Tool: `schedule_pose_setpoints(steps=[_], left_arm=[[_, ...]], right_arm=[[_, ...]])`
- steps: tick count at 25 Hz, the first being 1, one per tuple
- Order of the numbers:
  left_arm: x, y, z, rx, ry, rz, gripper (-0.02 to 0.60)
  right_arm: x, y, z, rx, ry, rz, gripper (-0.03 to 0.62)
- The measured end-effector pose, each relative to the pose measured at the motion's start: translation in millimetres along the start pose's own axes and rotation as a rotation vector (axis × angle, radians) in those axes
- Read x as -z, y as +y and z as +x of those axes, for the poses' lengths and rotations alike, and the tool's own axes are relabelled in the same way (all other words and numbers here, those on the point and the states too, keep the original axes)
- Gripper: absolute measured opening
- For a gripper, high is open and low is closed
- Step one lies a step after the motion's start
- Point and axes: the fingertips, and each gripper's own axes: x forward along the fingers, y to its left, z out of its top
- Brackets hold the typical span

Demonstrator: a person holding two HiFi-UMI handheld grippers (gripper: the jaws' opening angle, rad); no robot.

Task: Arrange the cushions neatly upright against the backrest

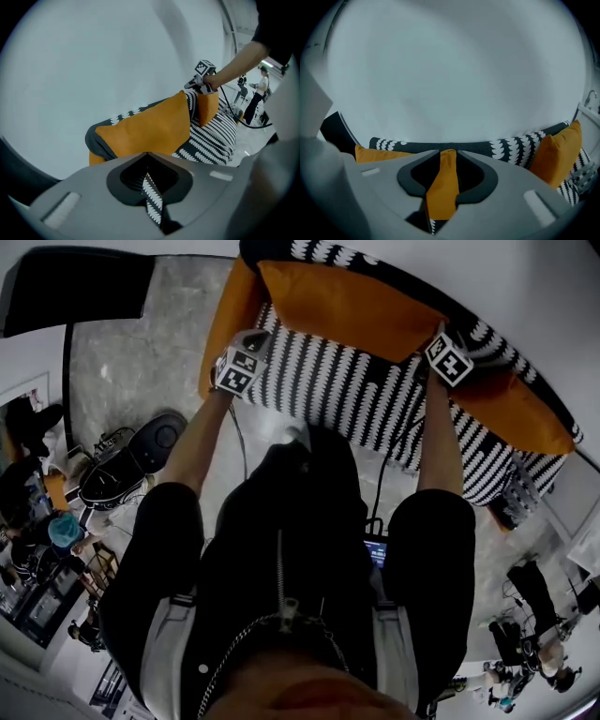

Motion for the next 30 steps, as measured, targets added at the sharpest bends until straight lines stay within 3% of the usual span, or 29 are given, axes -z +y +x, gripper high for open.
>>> schedule_pose_setpoints(steps=[5, 10, 15, 18, 22, 30], left_arm=[[-7.2, -21.9, -36.9, -0.006, -0.11, -0.07, 0.011], [-36.6, -79.4, -92.3, 0.038, -0.307, -0.091, 0.011], [-43.0, -165.5, -153.0, 0.087, -0.439, -0.053, 0.011], [-34.1, -218.0, -187.3, 0.12, -0.483, -0.052, 0.011], [-22.8, -280.7, -217.7, 0.147, -0.52, -0.034, 0.011], [-21.4, -360.8, -265.2, 0.078, -0.551, -0.105, 0.011]], right_arm=[[21.7, 15.8, -75.8, 0.039, -0.083, -0.146, 0.003], [62.2, 28.5, -184.4, 0.073, -0.179, -0.257, 0.003], [127.2, 21.8, -293.1, 0.07, -0.205, -0.24, 0.002], [160.4, 15.9, -353.0, 0.07, -0.202, -0.211, 0.003], [183.3, 9.6, -409.9, 0.05, -0.217, -0.289, 0.002], [185.4, -10.2, -504.7, -0.049, -0.302, -0.289, 0.002]])
